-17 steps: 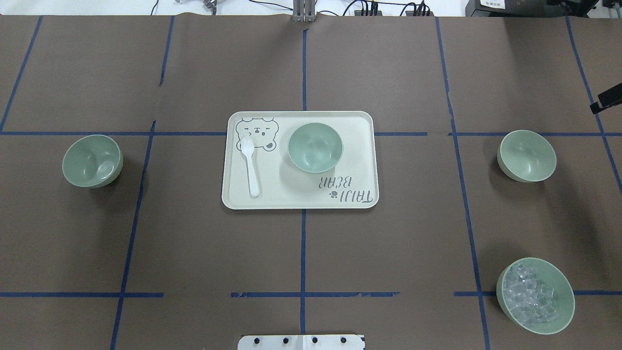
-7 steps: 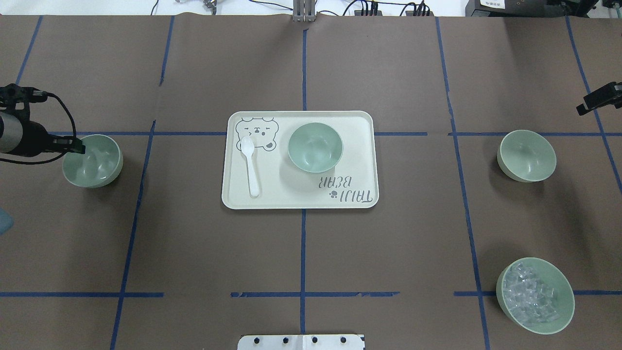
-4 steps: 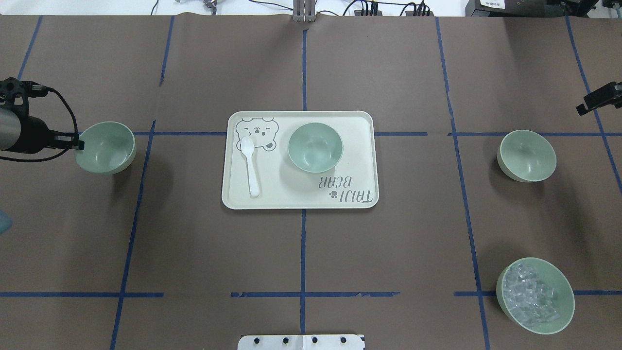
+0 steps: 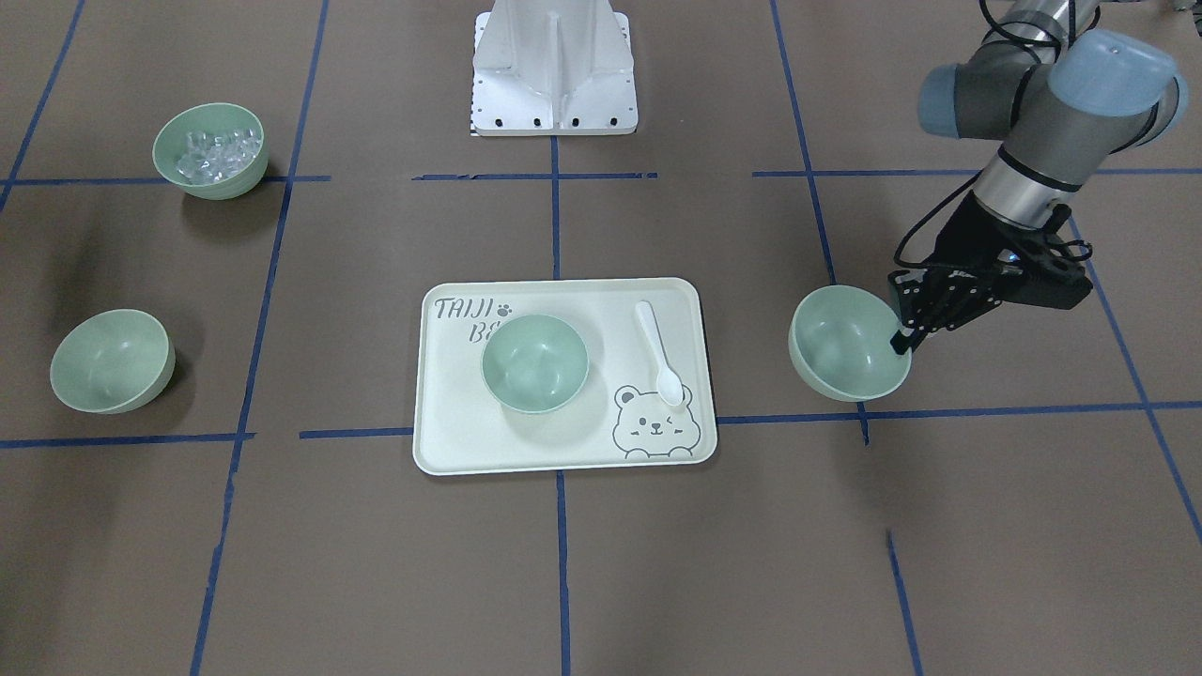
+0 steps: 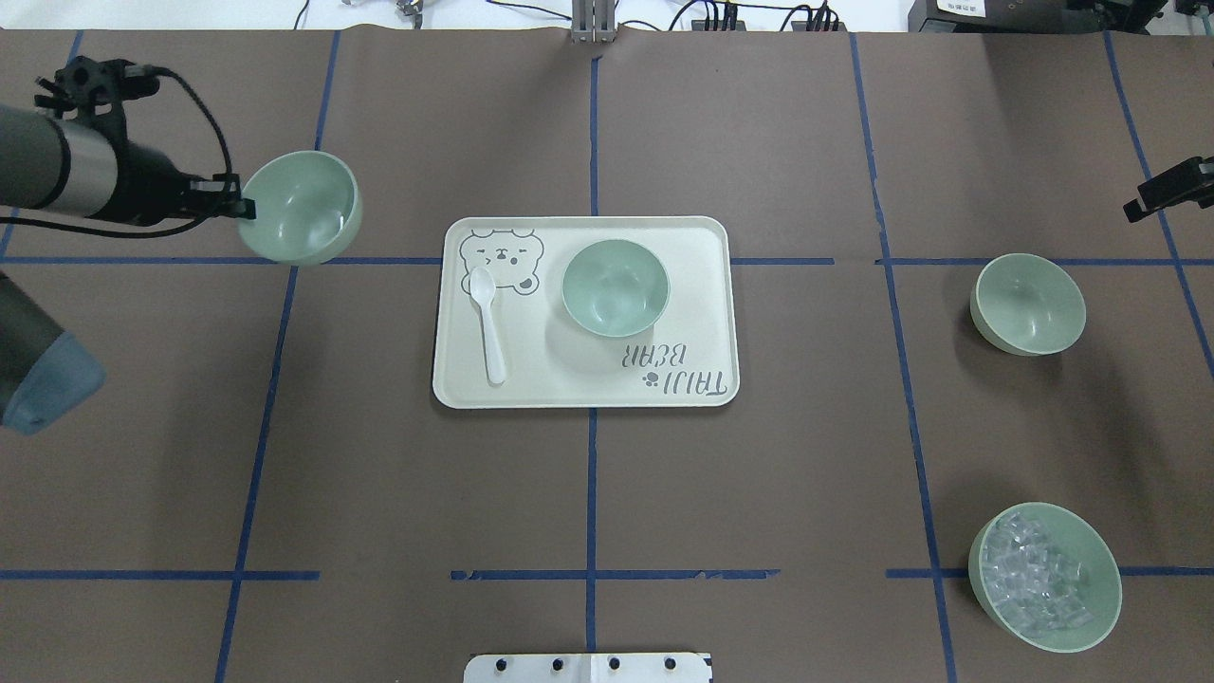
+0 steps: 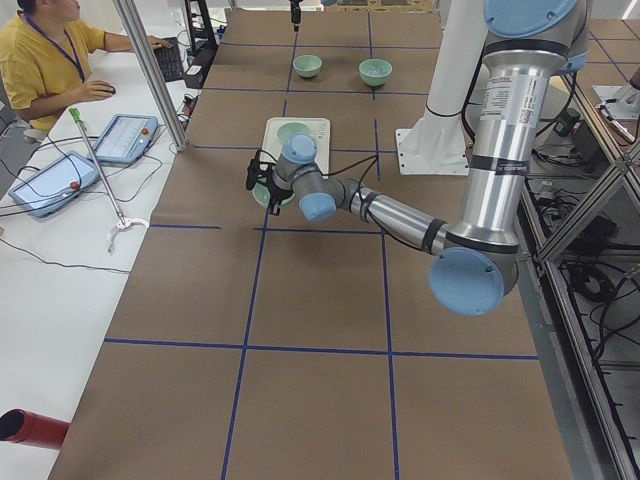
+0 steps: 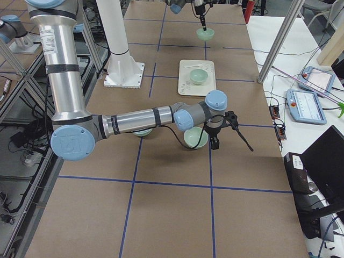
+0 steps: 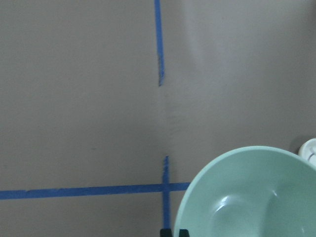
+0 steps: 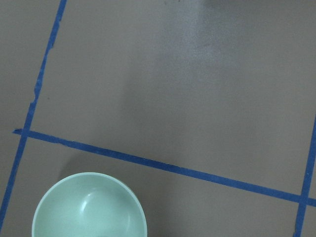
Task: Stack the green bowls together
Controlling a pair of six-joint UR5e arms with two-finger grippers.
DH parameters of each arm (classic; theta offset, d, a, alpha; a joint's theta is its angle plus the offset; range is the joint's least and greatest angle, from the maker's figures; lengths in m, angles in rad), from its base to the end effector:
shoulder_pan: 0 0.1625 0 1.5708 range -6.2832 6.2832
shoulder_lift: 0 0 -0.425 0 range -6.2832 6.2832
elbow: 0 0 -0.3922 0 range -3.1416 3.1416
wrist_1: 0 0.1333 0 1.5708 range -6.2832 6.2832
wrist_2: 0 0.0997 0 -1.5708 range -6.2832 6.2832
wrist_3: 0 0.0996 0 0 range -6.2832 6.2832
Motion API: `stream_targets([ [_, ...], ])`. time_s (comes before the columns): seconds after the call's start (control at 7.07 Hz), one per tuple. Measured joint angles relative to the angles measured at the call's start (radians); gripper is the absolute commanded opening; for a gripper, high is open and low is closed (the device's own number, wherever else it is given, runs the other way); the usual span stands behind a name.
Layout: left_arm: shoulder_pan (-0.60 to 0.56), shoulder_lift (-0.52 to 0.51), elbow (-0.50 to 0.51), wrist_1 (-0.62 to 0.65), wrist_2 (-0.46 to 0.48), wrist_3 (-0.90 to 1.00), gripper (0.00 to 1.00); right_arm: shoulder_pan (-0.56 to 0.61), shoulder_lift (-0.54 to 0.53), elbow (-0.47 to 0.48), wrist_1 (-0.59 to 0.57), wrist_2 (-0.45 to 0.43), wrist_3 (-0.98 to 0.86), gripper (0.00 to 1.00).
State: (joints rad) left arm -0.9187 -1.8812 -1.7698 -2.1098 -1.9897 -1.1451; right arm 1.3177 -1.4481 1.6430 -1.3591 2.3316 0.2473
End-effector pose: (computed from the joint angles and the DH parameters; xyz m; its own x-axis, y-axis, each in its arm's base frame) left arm 0.2909 -0.5338 0.3349 0.4873 -0.0165 -0.8731 0.3414 0.9238 0.1730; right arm -0.0769 -0.5553 0.5352 0.6700 -0.2141 0.7108 0.0681 0.9712 0.2284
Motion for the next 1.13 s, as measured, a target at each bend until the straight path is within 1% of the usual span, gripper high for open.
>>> stream_targets([
  [0.14,0.061,-0.127,0.006,0.109,0.051,-0.084,0.00,0.000,0.000,0.001,0.000,0.000,0.001,1.00],
  [0.28,0.149,-0.234,0.035,0.179,0.135,-0.169,0.00,0.000,0.000,0.001,0.000,0.000,0.001,1.00],
  [0.42,0.223,-0.330,0.100,0.203,0.200,-0.246,0.00,0.000,0.000,0.001,0.000,0.000,0.001,1.00],
  [0.57,0.286,-0.405,0.173,0.209,0.247,-0.304,0.00,0.000,0.000,0.001,0.000,0.000,0.001,1.00],
  [0.71,0.337,-0.443,0.219,0.208,0.284,-0.337,0.00,0.000,0.000,0.001,0.000,0.000,0.001,1.00],
  [0.85,0.368,-0.456,0.244,0.199,0.307,-0.349,0.00,0.000,0.000,0.001,0.000,-0.001,0.001,1.00],
  [1.13,0.385,-0.460,0.265,0.183,0.323,-0.350,0.00,0.000,0.000,0.001,0.000,-0.001,0.001,1.00],
])
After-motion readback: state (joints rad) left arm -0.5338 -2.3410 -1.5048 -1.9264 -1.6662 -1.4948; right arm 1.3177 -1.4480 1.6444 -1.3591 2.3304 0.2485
